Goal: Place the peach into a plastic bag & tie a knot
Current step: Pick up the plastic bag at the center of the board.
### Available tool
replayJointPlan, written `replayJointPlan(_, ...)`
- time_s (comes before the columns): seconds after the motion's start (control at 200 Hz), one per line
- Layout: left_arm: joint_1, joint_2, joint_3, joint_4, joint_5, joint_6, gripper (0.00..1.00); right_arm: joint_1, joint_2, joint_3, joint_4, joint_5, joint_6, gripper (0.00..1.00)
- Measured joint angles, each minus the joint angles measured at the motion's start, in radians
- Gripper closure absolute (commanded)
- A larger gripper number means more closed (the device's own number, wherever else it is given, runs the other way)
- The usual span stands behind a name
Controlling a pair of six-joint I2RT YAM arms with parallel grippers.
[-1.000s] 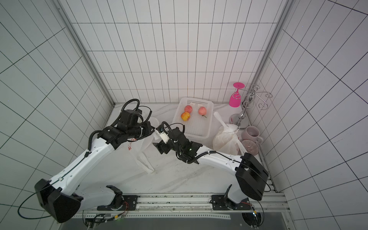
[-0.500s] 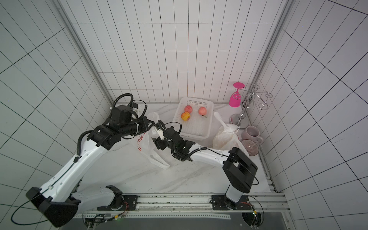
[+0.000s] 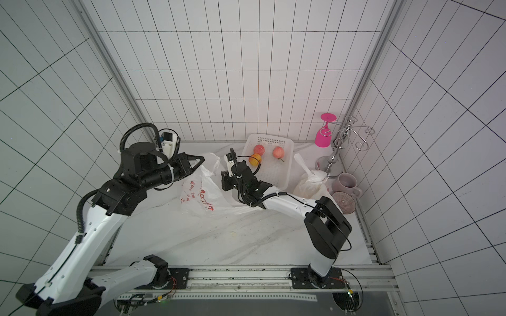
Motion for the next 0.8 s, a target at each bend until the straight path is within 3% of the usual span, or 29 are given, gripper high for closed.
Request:
replayJointPlan(0.15,0.043,-0.009,0.057,0.016,0.035,0.043,0.43,-0.057,-0.095,0.084,-0.277,-0.135,-0.046,1.00)
replayJointPlan(0.23,0.035,-0.019,0.079,0.023,0.027,0.122,0.32,-0.062,-0.130,0.155,-0.410,-0.216,-0.072,1.00)
replayJointPlan(0.405,-0.008,-0.094,0.036,0.067,-0.031,0.395,0.23,-0.097,-0.143,0.278,-0.668,-0.393,-0.137,1.00)
replayJointPlan(0.57,-0.074,-0.128,-0.060,0.097,-0.047,0.687,0.18,-0.158,-0.083,0.368,-0.871,-0.486,-0.199,1.00)
replayJointPlan(0.8,-0.138,-0.023,-0.050,0.016,0.015,0.895,0.06,-0.168,-0.042,0.414,-1.015,-0.534,-0.249,1.00)
